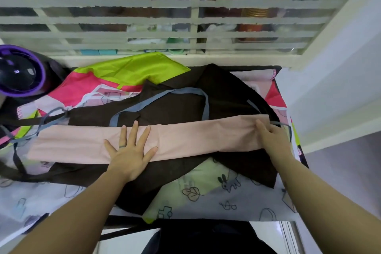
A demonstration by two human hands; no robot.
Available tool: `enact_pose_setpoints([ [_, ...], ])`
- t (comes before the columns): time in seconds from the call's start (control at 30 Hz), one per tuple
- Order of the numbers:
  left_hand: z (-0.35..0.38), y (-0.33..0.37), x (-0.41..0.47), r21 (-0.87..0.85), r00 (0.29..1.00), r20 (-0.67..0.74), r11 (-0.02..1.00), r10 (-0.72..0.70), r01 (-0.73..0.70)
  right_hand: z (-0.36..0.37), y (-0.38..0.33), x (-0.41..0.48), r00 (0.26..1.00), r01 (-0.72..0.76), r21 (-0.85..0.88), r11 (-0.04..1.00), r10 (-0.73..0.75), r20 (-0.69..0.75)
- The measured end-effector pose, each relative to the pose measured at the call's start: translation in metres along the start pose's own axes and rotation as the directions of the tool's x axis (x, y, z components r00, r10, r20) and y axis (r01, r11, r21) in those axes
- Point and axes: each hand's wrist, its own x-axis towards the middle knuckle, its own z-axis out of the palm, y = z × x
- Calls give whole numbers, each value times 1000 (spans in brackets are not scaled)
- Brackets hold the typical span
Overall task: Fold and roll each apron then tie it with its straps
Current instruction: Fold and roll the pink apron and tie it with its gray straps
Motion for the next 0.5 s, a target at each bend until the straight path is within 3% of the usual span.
enact_pose_setpoints([
  [0.13, -1, 0, 0, -3, 1000, -8, 1000, 5, -5, 4, 7, -8, 981, 67, -30, 997, -71, -181],
  [0.33, -1, 0, -3, -14, 1000, -2, 1000, 8, -8, -1, 20, 5, 980, 127, -323, 938, -169, -107],
  [0.4, -3, 1, -2, -14, 1000, 5, 1000, 10, -10, -1, 18, 3, 971, 91, -353, 931, -162, -178],
  [0.5, -4, 1, -2, -11, 1000, 12, 1000, 11, -11, 6, 4, -12, 877, 146, -431, 891, -318, -361],
])
